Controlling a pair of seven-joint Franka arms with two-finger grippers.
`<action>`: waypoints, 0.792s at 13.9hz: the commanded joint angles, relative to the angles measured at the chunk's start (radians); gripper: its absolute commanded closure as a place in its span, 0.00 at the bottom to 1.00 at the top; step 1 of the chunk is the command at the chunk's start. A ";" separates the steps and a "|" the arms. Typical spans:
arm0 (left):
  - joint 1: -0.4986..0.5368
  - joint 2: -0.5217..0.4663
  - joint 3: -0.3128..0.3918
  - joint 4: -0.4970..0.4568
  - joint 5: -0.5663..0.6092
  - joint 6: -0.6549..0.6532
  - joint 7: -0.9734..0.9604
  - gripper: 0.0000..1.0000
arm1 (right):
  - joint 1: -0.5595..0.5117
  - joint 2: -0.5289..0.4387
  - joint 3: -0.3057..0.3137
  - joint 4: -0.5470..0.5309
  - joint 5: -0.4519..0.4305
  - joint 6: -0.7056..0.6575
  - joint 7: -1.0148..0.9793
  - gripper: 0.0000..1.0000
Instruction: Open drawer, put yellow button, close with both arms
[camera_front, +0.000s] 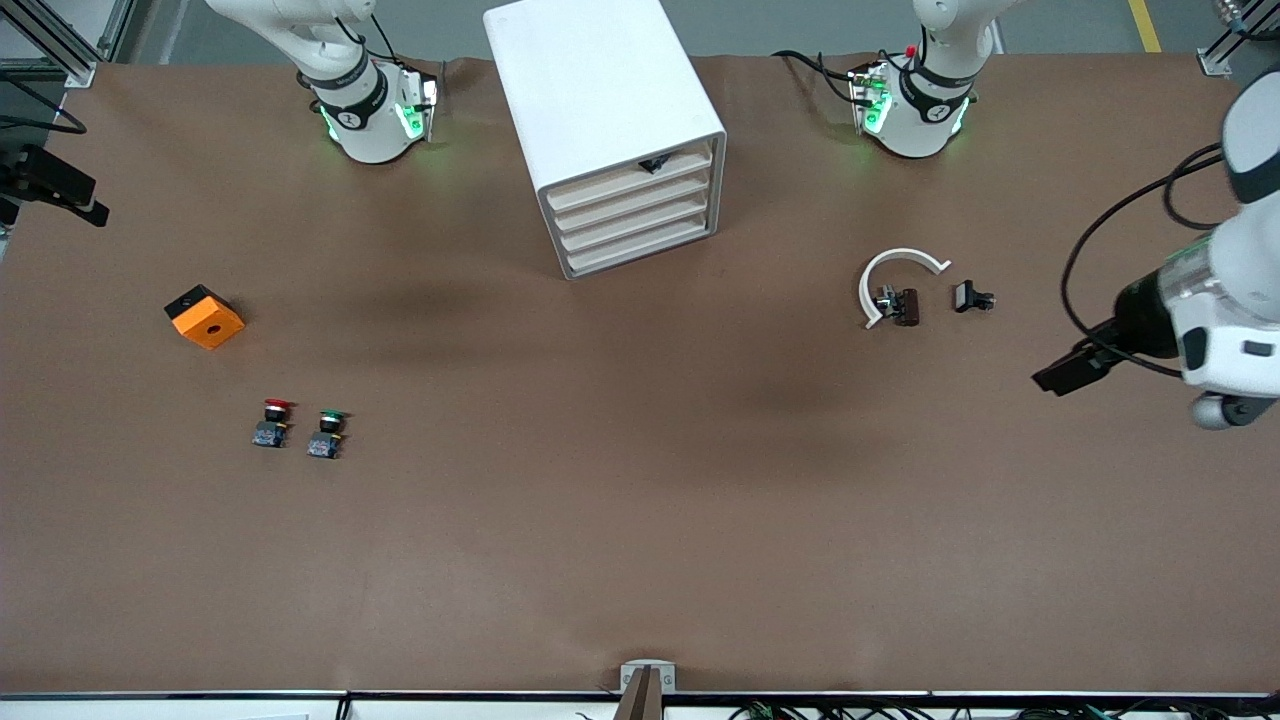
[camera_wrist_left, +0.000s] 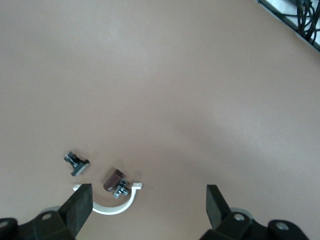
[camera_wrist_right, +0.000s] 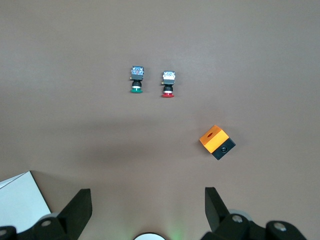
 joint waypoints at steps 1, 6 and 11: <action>0.043 -0.083 -0.014 -0.006 0.020 -0.027 0.178 0.00 | 0.007 -0.022 -0.005 -0.019 0.006 0.007 -0.009 0.00; -0.246 -0.183 0.364 -0.017 -0.037 -0.135 0.529 0.00 | 0.002 -0.022 -0.006 -0.018 0.027 0.019 -0.009 0.00; -0.484 -0.314 0.636 -0.146 -0.103 -0.162 0.590 0.00 | 0.002 -0.022 -0.006 -0.016 0.029 0.031 -0.009 0.00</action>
